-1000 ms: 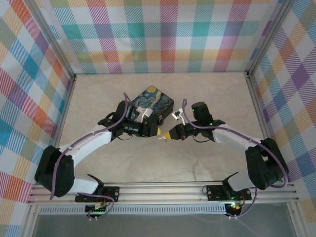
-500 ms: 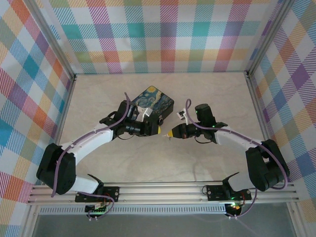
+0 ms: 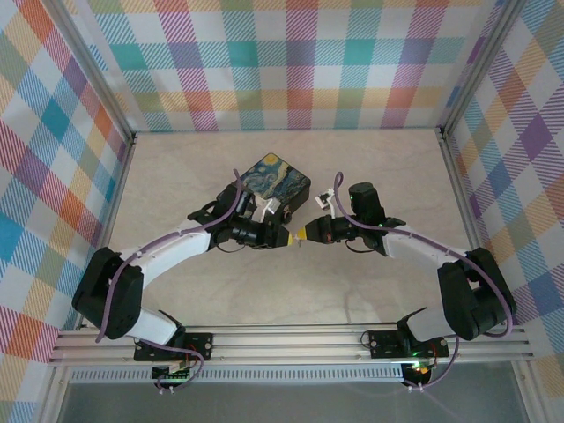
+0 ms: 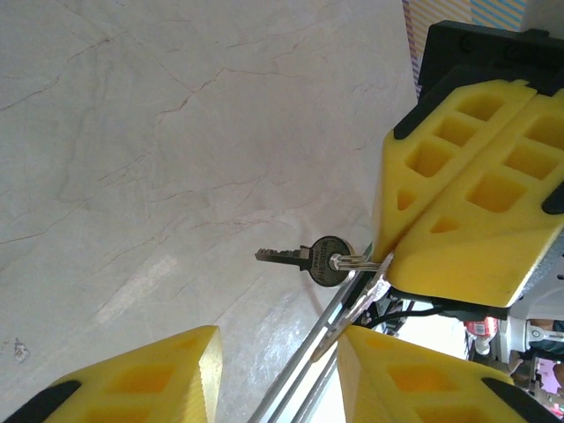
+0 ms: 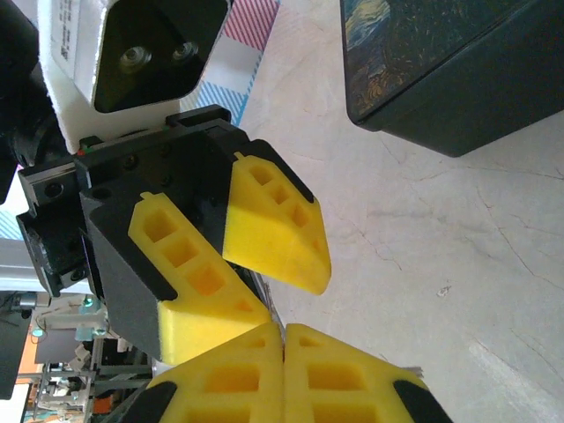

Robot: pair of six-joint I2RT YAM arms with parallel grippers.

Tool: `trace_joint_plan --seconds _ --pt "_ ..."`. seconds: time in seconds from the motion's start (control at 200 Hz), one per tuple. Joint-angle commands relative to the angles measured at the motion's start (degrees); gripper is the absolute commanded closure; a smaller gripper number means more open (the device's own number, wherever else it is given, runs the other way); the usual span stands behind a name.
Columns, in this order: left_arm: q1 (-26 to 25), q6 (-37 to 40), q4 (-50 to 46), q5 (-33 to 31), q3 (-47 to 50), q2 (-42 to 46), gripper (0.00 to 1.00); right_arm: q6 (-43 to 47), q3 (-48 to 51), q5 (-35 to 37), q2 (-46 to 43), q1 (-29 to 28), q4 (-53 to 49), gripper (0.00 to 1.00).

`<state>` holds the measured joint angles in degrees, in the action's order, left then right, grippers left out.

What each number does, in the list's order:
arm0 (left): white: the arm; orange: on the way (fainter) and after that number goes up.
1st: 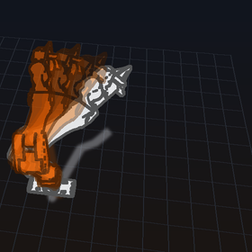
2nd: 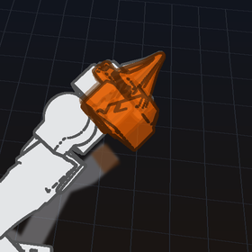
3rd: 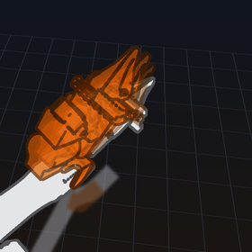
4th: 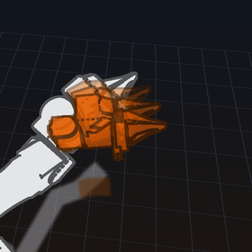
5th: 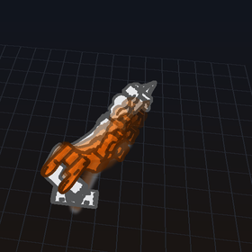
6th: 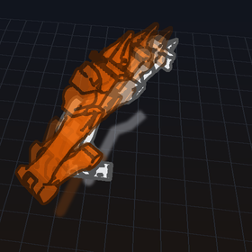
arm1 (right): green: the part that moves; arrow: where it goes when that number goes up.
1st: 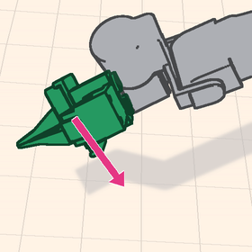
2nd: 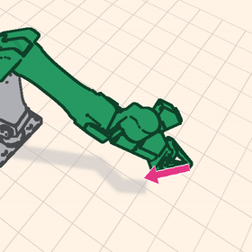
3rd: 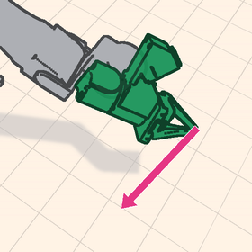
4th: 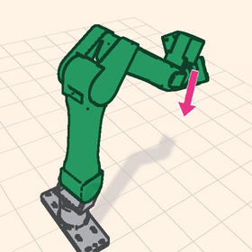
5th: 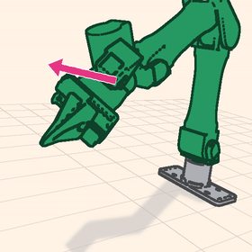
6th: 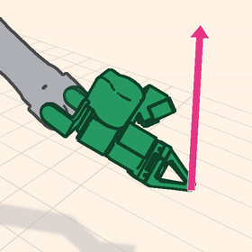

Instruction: Unlock the padlock with the key

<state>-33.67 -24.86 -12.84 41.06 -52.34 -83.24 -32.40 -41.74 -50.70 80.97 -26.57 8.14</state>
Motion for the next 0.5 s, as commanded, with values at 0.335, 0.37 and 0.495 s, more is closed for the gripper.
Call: trace_joint_plan --seconds 0.335,0.37,0.495 --pt "-0.52 -0.32 4.4 3.05 -1.08 0.69 0.74 -0.86 -3.07 -2.7 2.85 -0.23 1.54 1.0" --pt "-0.52 -0.36 4.5 3.2 -0.93 0.71 0.76 -0.82 -3.23 -2.63 3.04 -0.31 1.57 1.0" --pt "-0.52 -0.25 4.54 3.2 -0.75 0.8 0.85 -0.87 -3.91 -2.69 3.62 -0.57 1.34 1.0"
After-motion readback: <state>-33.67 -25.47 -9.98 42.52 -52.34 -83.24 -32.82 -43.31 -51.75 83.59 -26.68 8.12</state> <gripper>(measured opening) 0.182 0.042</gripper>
